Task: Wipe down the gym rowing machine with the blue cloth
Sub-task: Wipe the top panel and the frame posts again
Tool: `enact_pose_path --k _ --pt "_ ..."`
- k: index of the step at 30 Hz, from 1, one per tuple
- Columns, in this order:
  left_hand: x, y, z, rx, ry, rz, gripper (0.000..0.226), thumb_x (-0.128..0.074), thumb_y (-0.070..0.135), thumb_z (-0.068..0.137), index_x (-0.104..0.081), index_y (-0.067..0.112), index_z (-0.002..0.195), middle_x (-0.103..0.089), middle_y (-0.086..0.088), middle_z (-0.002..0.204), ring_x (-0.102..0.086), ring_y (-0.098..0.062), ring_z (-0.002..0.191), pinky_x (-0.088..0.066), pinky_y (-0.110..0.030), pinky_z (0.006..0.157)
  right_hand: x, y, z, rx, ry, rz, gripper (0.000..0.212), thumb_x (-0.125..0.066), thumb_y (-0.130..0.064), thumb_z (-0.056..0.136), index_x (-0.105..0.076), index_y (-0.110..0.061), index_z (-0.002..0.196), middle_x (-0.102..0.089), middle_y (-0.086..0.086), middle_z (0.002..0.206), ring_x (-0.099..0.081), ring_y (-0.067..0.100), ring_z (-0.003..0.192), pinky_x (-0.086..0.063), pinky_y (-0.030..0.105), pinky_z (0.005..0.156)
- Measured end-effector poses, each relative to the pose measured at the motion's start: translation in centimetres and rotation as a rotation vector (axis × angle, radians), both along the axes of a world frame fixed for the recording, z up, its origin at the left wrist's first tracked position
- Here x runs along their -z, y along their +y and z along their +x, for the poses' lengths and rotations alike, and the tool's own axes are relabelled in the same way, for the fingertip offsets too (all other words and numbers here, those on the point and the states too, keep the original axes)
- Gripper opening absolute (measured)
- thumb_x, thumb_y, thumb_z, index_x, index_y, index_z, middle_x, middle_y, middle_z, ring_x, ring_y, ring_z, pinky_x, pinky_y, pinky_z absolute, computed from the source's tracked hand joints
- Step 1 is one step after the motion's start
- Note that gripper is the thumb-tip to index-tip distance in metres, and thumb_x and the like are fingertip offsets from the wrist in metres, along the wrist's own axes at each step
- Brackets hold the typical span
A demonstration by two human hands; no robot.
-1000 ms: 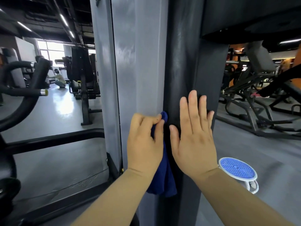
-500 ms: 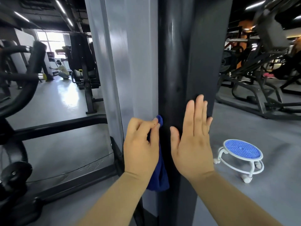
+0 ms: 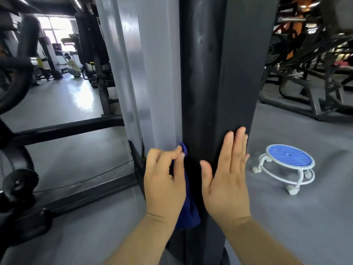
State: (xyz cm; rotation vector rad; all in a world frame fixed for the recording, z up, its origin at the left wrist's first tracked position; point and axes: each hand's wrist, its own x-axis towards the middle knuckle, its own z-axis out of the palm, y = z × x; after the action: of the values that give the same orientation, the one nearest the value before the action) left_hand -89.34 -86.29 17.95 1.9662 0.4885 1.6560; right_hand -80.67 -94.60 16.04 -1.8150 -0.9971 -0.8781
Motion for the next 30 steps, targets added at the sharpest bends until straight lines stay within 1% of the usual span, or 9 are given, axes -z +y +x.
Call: enact_pose_path --k 4,8,10,15,19,21,25,29,30 --pt "6.0 0.2 -1.1 0.066 0.137 -0.027 0.02 -0.061 0.027 0.097 -0.068 0.014 0.085 -0.047 0.013 0.086 -0.055 -0.003 0.076 -0.044 -0.01 0.067 2.0 -0.1 -0.2 0.003 0.016 0.001 0.07 -0.031 -0.042 0.104 0.01 -0.019 0.156 0.015 0.002 0.164 0.004 0.028 0.152 -0.009 0.048 0.122" --pt "7.0 0.0 -1.0 0.033 0.164 -0.093 0.007 -0.066 0.012 0.089 -0.066 0.017 0.083 -0.05 0.013 0.085 -0.057 -0.004 0.079 -0.041 -0.007 0.071 3.2 0.1 -0.1 0.004 0.044 0.005 0.068 -0.025 -0.046 0.105 0.009 -0.017 0.157 0.014 0.004 0.164 0.005 0.028 0.152 -0.011 0.051 0.121" --pt "6.1 -0.5 -0.9 0.023 0.117 -0.142 0.014 -0.069 0.008 0.087 -0.066 0.022 0.09 -0.053 0.014 0.089 -0.058 -0.002 0.086 -0.043 -0.006 0.075 4.5 0.1 -0.2 -0.002 0.072 -0.001 0.069 -0.024 -0.048 0.105 0.01 -0.017 0.156 0.015 0.004 0.163 0.006 0.028 0.152 -0.012 0.053 0.121" --pt "9.2 -0.7 -0.6 0.03 0.1 -0.163 0.006 -0.067 0.02 0.087 -0.07 0.016 0.083 -0.053 0.009 0.086 -0.057 -0.003 0.083 -0.043 -0.008 0.073 10.1 -0.9 -1.4 0.038 0.213 -0.059 0.072 -0.021 -0.057 0.102 0.012 -0.022 0.156 0.019 0.0 0.163 -0.007 0.034 0.151 -0.035 0.063 0.108" --pt "15.1 -0.9 -1.4 0.039 0.312 -0.368 0.027 -0.069 0.013 0.088 -0.061 0.036 0.076 -0.055 0.013 0.084 -0.059 -0.005 0.078 -0.049 -0.025 0.068 11.3 -1.1 -1.3 0.011 0.246 -0.058 0.071 -0.025 -0.054 0.103 0.006 -0.02 0.156 0.01 0.01 0.164 -0.006 0.034 0.151 -0.034 0.062 0.11" --pt "15.6 -1.2 -1.5 0.052 0.329 -0.449 0.03 -0.068 0.012 0.089 -0.059 0.04 0.08 -0.061 0.013 0.087 -0.061 -0.005 0.082 -0.049 -0.023 0.072 11.3 -1.2 -1.2 0.004 0.251 -0.058 0.07 -0.028 -0.051 0.102 0.003 -0.018 0.156 0.006 0.013 0.164 -0.006 0.034 0.151 -0.032 0.061 0.112" --pt "14.2 -1.4 -1.3 0.053 0.203 -0.489 0.015 -0.071 0.018 0.087 -0.065 0.031 0.085 -0.065 0.013 0.085 -0.063 -0.002 0.083 -0.046 -0.01 0.072 12.1 -1.5 -1.5 -0.012 0.255 -0.056 0.07 -0.03 -0.051 0.102 0.002 -0.021 0.157 0.007 0.008 0.165 -0.007 0.03 0.152 -0.028 0.052 0.117" --pt "16.0 -1.2 -1.5 0.101 0.237 -0.629 0.01 -0.071 0.014 0.087 -0.068 0.02 0.079 -0.066 0.005 0.082 -0.063 -0.004 0.077 -0.047 -0.012 0.069 13.2 -1.6 -1.9 -0.042 0.27 -0.045 0.069 -0.027 -0.053 0.102 0.013 -0.035 0.155 0.016 -0.005 0.164 -0.002 0.024 0.153 -0.009 0.02 0.119" --pt "16.9 -1.3 -1.5 0.113 0.274 -0.724 0.013 -0.071 0.013 0.088 -0.068 0.021 0.078 -0.066 0.003 0.082 -0.063 -0.004 0.076 -0.047 -0.013 0.068 13.4 -1.6 -1.9 -0.042 0.27 -0.043 0.068 -0.027 -0.052 0.102 0.014 -0.036 0.154 0.017 -0.006 0.163 -0.002 0.025 0.153 -0.009 0.02 0.119"
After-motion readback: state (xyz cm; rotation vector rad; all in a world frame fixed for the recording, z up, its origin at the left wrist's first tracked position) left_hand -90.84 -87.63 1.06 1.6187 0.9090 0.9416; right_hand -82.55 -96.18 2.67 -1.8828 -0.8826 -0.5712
